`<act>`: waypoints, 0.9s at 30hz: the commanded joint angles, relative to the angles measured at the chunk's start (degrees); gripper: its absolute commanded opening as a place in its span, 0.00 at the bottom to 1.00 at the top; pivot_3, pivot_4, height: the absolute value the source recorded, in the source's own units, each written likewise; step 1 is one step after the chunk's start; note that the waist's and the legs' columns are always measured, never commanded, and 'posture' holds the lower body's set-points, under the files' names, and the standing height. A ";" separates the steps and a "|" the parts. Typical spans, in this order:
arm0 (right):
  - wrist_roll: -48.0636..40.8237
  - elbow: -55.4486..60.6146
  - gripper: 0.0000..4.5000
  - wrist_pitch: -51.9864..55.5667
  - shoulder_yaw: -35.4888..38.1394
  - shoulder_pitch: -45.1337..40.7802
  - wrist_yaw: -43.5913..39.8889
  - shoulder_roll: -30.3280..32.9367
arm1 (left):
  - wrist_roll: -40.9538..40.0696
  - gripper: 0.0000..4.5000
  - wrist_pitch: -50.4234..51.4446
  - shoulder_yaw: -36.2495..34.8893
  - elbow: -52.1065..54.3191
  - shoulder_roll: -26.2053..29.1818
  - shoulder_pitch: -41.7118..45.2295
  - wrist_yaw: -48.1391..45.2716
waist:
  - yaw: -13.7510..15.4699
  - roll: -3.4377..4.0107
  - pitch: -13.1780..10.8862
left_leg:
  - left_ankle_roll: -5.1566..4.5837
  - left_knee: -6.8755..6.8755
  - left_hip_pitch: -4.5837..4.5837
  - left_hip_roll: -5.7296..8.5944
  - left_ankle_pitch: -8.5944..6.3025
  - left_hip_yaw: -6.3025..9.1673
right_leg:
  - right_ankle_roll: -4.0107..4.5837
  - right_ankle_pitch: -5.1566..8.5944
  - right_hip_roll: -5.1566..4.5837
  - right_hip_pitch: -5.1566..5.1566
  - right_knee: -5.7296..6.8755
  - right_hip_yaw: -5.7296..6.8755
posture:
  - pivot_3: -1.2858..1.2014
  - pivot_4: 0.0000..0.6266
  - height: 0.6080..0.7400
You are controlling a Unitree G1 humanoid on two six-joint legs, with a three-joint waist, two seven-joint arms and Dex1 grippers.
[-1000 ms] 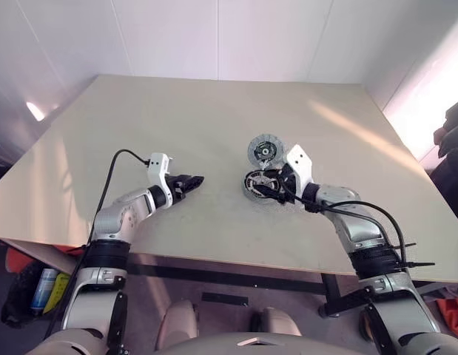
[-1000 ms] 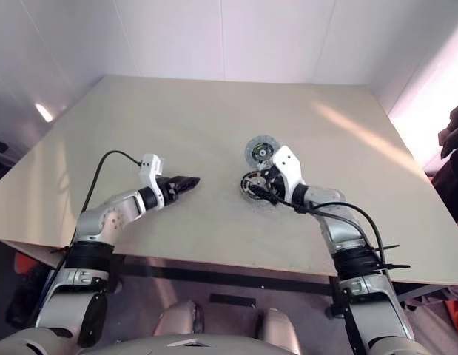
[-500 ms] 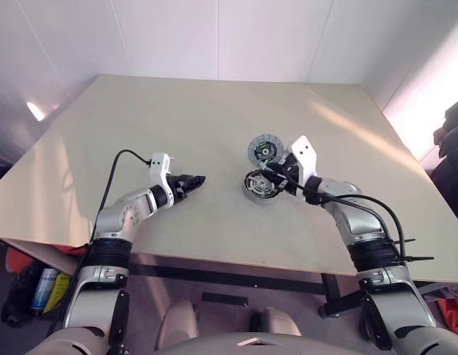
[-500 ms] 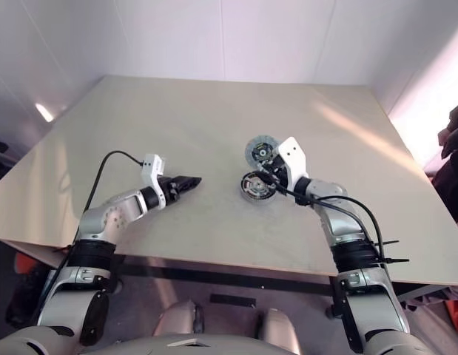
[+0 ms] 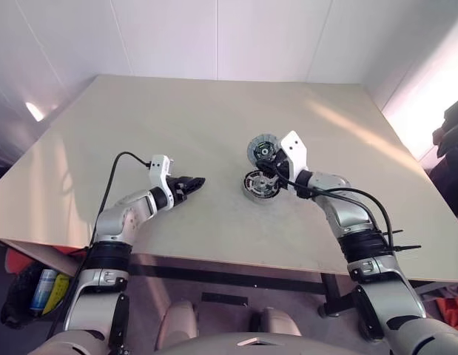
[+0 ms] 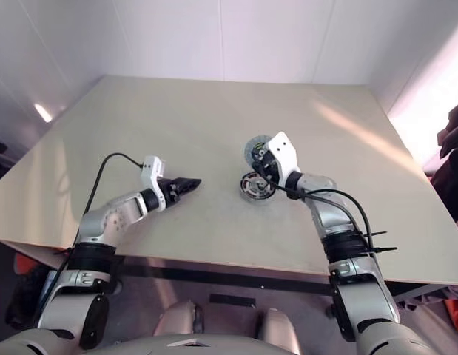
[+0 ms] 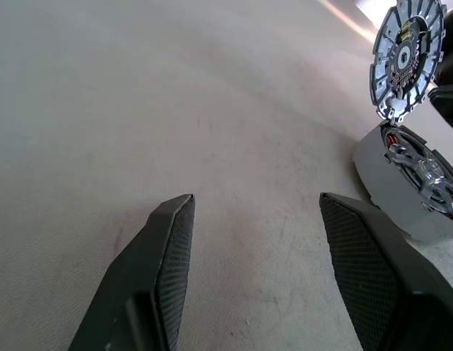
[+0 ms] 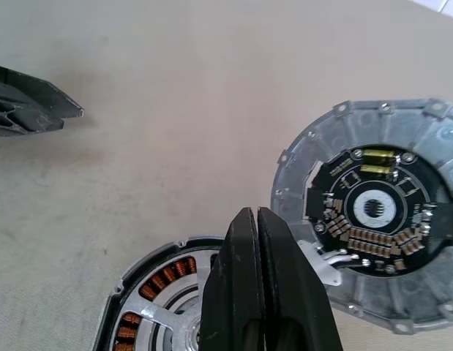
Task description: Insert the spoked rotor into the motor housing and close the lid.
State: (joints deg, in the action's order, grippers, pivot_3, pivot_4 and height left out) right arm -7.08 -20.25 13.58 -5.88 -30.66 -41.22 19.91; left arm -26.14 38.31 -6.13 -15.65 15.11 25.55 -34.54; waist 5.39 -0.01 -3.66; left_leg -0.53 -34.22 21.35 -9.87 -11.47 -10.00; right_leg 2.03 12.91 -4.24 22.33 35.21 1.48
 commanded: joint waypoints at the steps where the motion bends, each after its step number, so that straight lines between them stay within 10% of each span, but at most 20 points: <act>1: 1.12 -6.37 0.01 -2.59 -0.35 -0.51 0.89 -1.64 | -0.64 0.64 0.12 -0.56 2.78 0.27 0.30 0.13 | -0.04 0.00 0.00 | 0.00 0.00 -0.01 0.00 0.00 0.00 | 0.00 0.00 0.00 -0.01 0.01 0.00 | 0.52 0.00 1.00; 27: 1.18 -12.30 0.01 -5.90 1.92 -2.39 -0.09 -0.81 | -0.57 0.64 0.23 -0.77 2.37 0.41 0.71 -0.03 | -0.03 -0.04 0.03 | -0.02 0.02 -0.02 0.01 -0.01 -0.01 | 0.01 0.01 -0.01 -0.03 -0.06 -0.01 | 0.52 0.00 1.00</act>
State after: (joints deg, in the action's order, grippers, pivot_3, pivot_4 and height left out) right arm -6.32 -31.87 8.61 -3.74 -32.94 -41.31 19.26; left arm -26.26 38.97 -6.40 -15.00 15.08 25.42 -34.25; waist 5.36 -0.05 -3.63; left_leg -0.55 -34.19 21.32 -9.87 -11.49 -10.01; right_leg 2.04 12.92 -4.25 22.30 35.15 1.47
